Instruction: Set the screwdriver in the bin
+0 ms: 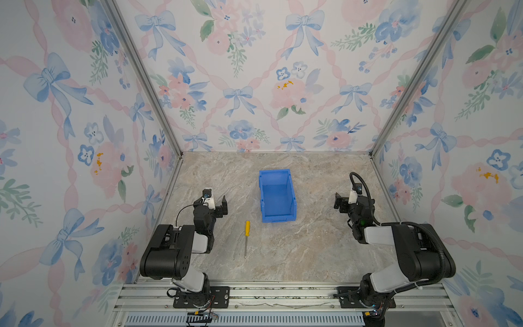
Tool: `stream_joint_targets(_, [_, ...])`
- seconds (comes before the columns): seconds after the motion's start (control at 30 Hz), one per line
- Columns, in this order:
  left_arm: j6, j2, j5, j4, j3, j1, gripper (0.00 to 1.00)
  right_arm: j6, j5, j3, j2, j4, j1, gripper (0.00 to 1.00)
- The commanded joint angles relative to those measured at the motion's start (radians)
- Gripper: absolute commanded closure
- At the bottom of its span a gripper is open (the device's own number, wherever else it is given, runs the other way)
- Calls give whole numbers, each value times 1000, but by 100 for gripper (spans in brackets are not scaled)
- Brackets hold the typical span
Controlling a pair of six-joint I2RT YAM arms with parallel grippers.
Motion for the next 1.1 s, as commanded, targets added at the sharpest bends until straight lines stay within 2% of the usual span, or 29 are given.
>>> stream_joint_targets(0.0, [15, 5, -4, 18, -7, -1, 2, -7, 5, -13, 12, 31, 4, 3])
stream_joint_targets(0.43, [19, -8, 9, 4, 2, 1, 2, -23, 13, -15, -1, 26, 20, 3])
stream_joint_targets(0.9, [-11, -163, -41, -185, 10, -7, 3, -19, 60, -94, -117, 70, 30, 3])
stream_joint_targets(1.07, [-26, -198, -59, -199, -8, -11, 3, -19, 60, -118, -194, 24, 33, 3])
